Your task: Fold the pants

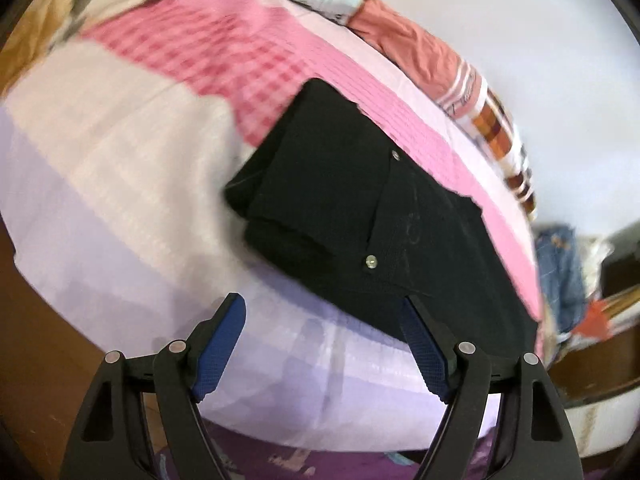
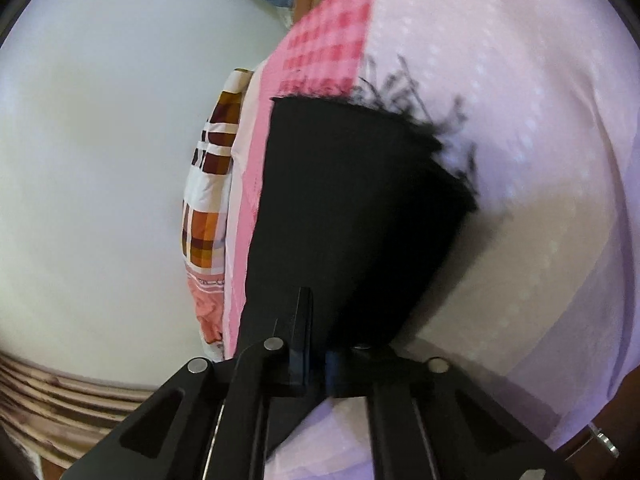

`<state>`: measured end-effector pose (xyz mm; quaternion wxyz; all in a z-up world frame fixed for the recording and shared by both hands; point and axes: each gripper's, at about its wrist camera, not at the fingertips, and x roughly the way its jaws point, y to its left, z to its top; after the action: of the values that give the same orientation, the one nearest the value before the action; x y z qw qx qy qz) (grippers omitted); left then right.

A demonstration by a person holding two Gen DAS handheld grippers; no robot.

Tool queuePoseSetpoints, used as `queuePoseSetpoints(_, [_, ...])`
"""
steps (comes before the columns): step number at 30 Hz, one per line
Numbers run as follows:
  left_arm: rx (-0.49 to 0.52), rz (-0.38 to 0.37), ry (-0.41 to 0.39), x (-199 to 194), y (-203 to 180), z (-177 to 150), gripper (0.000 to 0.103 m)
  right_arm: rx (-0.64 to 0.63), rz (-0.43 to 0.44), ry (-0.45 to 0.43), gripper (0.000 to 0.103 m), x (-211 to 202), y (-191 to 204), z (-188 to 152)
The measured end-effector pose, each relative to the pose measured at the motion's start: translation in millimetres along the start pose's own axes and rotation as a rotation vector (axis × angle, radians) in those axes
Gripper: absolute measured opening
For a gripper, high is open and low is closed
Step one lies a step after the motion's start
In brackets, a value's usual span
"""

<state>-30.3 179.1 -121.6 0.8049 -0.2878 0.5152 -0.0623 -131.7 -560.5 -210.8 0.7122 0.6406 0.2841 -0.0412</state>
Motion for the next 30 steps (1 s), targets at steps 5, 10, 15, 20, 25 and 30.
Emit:
queuePoseSetpoints(5, [0.011,-0.053,0.040,5.0,3.7,-4.2,0.079,0.020,0.018,-0.002,0.002,0.4,-3.5,1.4])
queuePoseSetpoints(10, [0.013,-0.063,0.022,11.9,0.9,6.8,0.073,0.065,0.051,-0.002,0.002,-0.5,-11.2,1.8])
queuePoseSetpoints(15, [0.121,0.040,-0.028,13.3,-14.4,15.0,0.030,0.070,0.054,-0.003,0.002,-1.1,-13.2,1.8])
queuePoseSetpoints(20, [0.065,0.008,-0.034,14.3,0.8,24.8,0.015,0.071,0.054,-0.002,0.002,-1.2,-13.8,0.9])
queuePoseSetpoints(25, [0.139,0.052,-0.124,2.4,-19.4,40.5,0.014,0.055,0.063,0.019,0.004,3.7,-11.3,-2.9])
queuePoseSetpoints(30, [0.139,0.112,-0.102,17.1,-13.9,48.4,0.014,0.041,0.064,0.034,0.004,5.1,-10.2,-3.5])
